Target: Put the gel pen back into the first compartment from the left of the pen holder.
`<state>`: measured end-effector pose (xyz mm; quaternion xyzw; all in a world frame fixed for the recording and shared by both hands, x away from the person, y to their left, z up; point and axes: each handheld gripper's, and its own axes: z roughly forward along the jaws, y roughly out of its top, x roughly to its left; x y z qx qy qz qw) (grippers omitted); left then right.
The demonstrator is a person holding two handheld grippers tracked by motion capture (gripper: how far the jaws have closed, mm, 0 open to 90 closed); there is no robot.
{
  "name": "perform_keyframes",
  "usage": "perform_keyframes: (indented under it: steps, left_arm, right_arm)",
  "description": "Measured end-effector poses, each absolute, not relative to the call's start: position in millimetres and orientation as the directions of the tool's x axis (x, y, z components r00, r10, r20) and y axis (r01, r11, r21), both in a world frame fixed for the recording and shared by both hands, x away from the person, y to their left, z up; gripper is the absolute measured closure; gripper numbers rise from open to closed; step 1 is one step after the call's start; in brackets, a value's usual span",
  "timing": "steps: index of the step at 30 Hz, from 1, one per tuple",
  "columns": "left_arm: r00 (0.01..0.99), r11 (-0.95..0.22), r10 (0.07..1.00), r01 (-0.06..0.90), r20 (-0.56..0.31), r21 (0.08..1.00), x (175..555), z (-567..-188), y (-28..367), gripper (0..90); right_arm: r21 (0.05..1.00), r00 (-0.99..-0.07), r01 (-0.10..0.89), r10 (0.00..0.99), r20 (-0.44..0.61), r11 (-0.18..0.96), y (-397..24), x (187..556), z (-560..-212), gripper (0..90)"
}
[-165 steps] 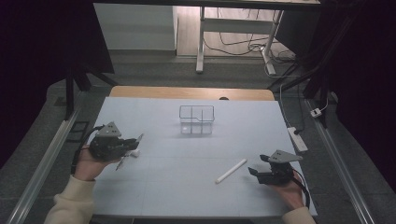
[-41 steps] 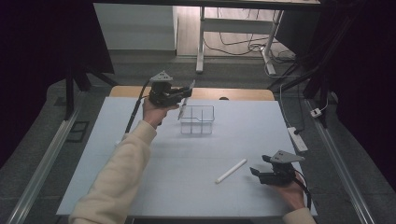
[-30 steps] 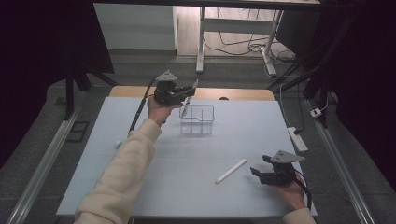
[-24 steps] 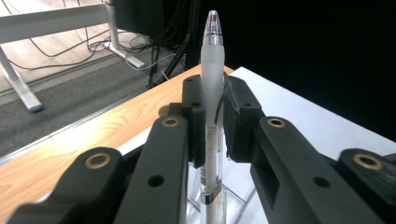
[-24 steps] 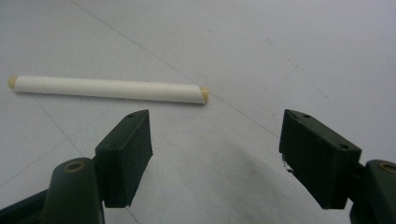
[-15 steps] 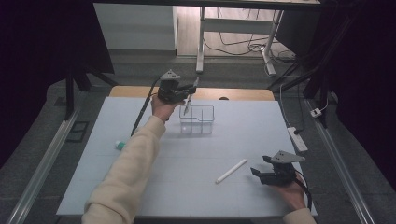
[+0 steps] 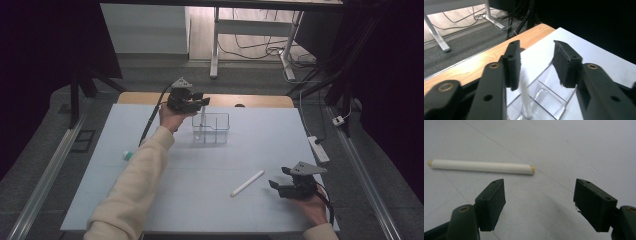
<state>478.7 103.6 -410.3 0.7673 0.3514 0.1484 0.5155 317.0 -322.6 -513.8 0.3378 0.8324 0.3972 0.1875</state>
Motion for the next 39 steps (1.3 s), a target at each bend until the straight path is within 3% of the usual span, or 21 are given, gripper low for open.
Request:
perform_keyframes:
  steps: [8,22,39]
  left_arm:
    - [0.723,-0.246,0.679,0.388,-0.127,0.888,466,-407,112,50.2]
    - [0.724,-0.291,0.686,0.356,-0.065,0.888,424,-411,131,48.6]
    - [0.741,-0.294,0.663,0.386,-0.104,0.875,369,-438,164,48.1]
  right_arm:
    - [0.792,-0.698,0.408,0.715,-0.051,0.455,-322,316,-513,24.8]
    - [0.795,-0.703,0.405,0.71,-0.046,0.452,-322,316,-512,24.8]
    - [0.797,-0.705,0.397,0.707,-0.052,0.454,-322,315,-511,25.0]
